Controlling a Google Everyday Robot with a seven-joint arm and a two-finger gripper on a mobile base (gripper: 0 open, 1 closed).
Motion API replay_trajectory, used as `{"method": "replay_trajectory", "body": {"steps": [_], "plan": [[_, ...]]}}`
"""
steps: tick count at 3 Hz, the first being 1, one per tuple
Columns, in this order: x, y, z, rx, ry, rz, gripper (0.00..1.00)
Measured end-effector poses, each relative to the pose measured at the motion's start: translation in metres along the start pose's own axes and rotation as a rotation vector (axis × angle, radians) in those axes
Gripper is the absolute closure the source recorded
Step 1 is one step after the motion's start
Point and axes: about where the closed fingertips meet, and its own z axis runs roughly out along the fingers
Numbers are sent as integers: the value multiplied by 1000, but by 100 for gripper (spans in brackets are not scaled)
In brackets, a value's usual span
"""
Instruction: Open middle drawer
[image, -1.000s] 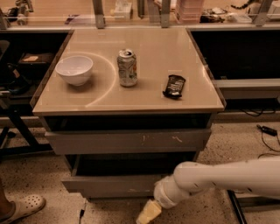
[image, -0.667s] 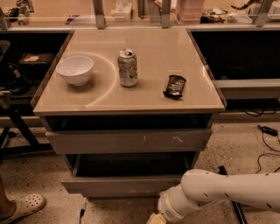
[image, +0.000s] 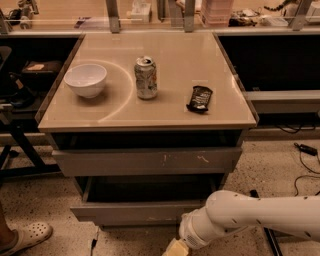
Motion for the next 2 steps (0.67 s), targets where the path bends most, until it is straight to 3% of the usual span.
{"method": "replay_trajectory", "body": {"steps": [2], "plan": [[-36, -38, 3, 65, -33, -21, 0]]}}
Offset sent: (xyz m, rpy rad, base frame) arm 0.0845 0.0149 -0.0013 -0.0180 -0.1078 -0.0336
